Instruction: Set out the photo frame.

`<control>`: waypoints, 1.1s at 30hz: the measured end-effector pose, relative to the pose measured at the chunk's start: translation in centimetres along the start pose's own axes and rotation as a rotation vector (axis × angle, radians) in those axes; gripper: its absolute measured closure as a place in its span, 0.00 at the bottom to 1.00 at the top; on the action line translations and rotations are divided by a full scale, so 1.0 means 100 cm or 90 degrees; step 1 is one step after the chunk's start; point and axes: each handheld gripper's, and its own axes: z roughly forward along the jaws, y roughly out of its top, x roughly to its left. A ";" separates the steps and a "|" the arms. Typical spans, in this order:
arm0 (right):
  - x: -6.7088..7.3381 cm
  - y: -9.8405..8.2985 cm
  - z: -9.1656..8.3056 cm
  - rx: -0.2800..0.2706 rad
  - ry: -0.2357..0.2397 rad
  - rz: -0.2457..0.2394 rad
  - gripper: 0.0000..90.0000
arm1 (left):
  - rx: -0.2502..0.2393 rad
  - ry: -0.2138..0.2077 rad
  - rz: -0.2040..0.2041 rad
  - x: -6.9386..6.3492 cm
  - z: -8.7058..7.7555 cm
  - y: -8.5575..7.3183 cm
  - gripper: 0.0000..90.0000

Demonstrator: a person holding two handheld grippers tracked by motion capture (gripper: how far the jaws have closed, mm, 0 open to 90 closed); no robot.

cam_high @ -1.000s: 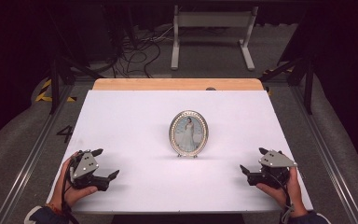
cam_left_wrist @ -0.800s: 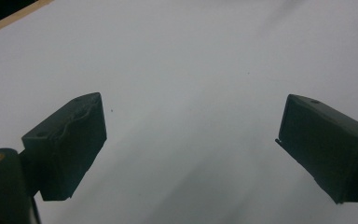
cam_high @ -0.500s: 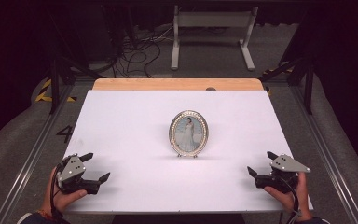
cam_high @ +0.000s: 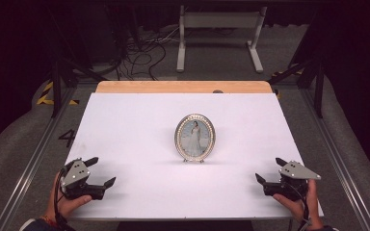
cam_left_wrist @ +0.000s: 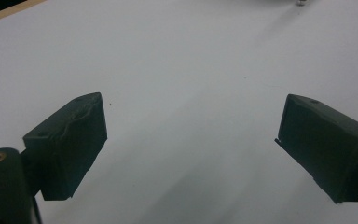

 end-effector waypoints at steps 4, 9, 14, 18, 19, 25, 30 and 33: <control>0.001 0.001 -0.001 -0.002 -0.005 0.001 0.11 | -0.004 -0.004 -0.003 0.001 0.000 -0.001 0.09; 0.002 -0.001 -0.001 0.004 -0.007 -0.001 0.10 | -0.004 -0.007 -0.002 0.001 0.002 0.000 0.09; 0.000 -0.003 -0.004 0.002 -0.010 0.009 0.10 | 0.008 -0.009 0.008 -0.001 0.007 0.002 0.09; 0.000 -0.004 -0.005 0.002 -0.011 0.010 0.10 | 0.009 -0.013 0.009 -0.001 0.008 0.003 0.09; 0.000 -0.004 -0.005 0.002 -0.011 0.009 0.10 | 0.009 -0.012 0.006 -0.001 0.009 0.003 0.09; 0.000 -0.005 -0.004 0.008 -0.011 0.007 0.10 | 0.012 -0.012 0.012 -0.001 0.010 0.004 0.09; 0.000 -0.005 -0.004 0.013 -0.011 0.008 0.10 | 0.017 -0.014 0.015 -0.002 0.011 0.004 0.09; 0.000 -0.006 -0.003 0.014 -0.011 0.012 0.10 | 0.017 -0.016 0.013 -0.002 0.013 0.005 0.09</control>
